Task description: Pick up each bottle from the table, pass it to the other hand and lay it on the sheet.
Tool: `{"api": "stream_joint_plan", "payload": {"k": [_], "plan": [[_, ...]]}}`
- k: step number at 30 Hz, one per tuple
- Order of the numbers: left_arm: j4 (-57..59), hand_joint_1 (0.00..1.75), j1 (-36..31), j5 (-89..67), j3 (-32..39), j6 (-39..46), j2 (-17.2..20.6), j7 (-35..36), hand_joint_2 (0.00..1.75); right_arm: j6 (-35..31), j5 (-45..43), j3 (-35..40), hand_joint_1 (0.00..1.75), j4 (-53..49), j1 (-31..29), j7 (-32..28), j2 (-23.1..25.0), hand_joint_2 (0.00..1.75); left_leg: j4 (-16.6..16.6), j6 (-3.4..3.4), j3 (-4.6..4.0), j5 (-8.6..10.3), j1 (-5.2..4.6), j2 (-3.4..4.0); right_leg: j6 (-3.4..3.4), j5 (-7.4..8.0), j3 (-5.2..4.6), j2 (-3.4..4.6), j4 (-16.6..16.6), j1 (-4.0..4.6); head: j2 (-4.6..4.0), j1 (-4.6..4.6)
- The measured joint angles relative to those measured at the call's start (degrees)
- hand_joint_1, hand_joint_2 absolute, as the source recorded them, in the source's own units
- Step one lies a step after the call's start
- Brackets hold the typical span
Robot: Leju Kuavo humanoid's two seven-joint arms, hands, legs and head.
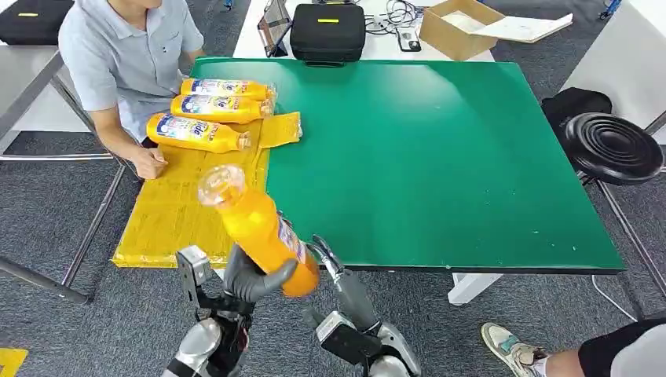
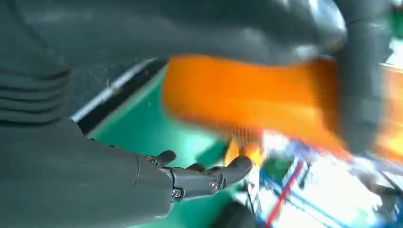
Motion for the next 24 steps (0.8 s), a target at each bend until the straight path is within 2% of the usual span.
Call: {"api": "stream_joint_plan", "payload": {"k": [5, 10, 14, 19, 24], "plan": [[3.2, 1.75, -3.0, -10.7, 3.9, 18.1, 0.6, -2.7, 1.75, -7.3, -0.9, -1.7, 0.00, -3.2, 1.1, -0.2, -0.1, 0.00, 0.0, -0.01, 0.02, 0.02, 0.01, 0.03, -0.01, 0.00, 0.00, 0.00, 0.0, 0.01, 0.00, -0.02], [6.7, 1.75, -6.6, -22.6, 6.7, 31.0, 1.4, -7.0, 1.75, -13.6, -3.2, -2.3, 0.00, -5.7, 1.1, -0.2, -0.3, 0.00, 0.0, -0.01, 0.01, 0.02, 0.01, 0.03, 0.00, 0.00, 0.00, 0.00, 0.0, 0.00, 0.00, 0.00], [10.0, 1.75, -9.2, -28.4, 8.0, 35.9, 1.7, -7.5, 1.75, -14.9, -5.1, -2.4, 0.00, -6.6, 1.1, -0.2, -0.5, 0.00, 0.0, -0.01, 0.00, 0.02, 0.00, 0.03, 0.00, 0.00, 0.01, 0.00, 0.0, 0.00, 0.00, 0.00], [12.4, 1.75, -10.8, -32.9, 8.6, 37.5, 1.9, -7.5, 1.75, -15.3, -5.6, -2.4, 0.00, -6.9, 1.0, -0.2, -0.5, 0.00, 0.0, -0.01, 0.00, 0.02, 0.00, 0.02, 0.00, 0.00, 0.00, 0.00, 0.0, 0.00, 0.00, 0.00], [20.7, 1.75, -16.7, -55.6, 12.8, 37.7, 2.2, -2.1, 1.75, -14.9, -8.1, -2.4, 0.00, -6.8, 0.7, -0.2, 0.2, 0.00, 0.0, -0.01, 0.01, 0.04, 0.01, 0.02, -0.01, 0.03, 0.01, 0.00, 0.0, 0.01, 0.00, -0.02]]}}
